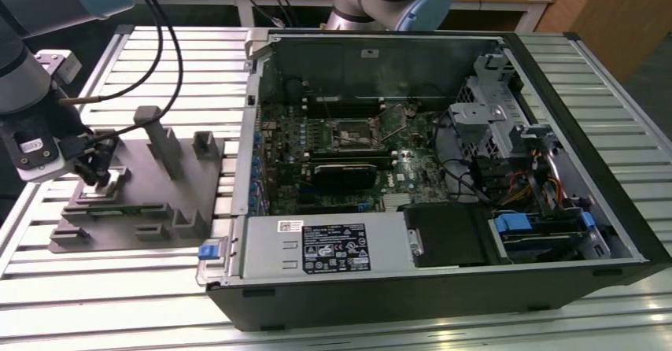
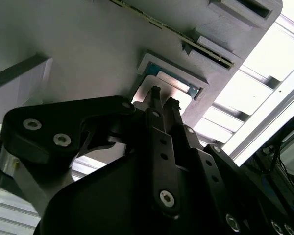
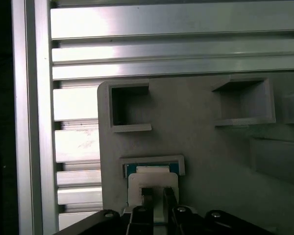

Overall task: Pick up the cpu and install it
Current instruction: 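Pick up the cpu and move it towards the insertion slot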

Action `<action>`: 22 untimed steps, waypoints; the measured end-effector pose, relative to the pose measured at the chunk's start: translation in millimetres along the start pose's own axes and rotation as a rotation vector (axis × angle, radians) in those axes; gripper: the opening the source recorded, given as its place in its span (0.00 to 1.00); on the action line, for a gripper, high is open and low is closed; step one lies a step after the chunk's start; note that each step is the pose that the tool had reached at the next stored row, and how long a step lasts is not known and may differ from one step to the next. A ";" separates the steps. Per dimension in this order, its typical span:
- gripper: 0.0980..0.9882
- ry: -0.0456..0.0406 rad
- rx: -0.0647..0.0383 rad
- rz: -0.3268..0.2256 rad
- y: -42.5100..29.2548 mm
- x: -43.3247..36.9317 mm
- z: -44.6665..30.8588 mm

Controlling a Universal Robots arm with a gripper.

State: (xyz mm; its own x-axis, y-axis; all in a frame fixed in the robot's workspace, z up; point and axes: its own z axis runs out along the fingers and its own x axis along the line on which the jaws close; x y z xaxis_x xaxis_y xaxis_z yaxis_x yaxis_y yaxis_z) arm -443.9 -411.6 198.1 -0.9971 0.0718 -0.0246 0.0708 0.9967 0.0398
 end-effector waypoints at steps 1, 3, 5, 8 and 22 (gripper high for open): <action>0.22 0.0000 0.000 0.000 0.0 0.0 0.0; 0.28 0.0000 0.000 0.000 0.0 0.0 0.0; 0.35 0.0000 0.000 0.000 0.0 0.0 0.0; 0.48 0.0000 0.000 0.000 0.0 0.0 0.0; 0.75 0.0011 0.000 -0.029 -0.2 0.1 5.3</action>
State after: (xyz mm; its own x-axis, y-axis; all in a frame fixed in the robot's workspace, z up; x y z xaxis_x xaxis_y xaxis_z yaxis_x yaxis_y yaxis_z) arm -443.9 -411.6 192.8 -0.9988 0.0427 -0.0247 0.0418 0.9984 0.0391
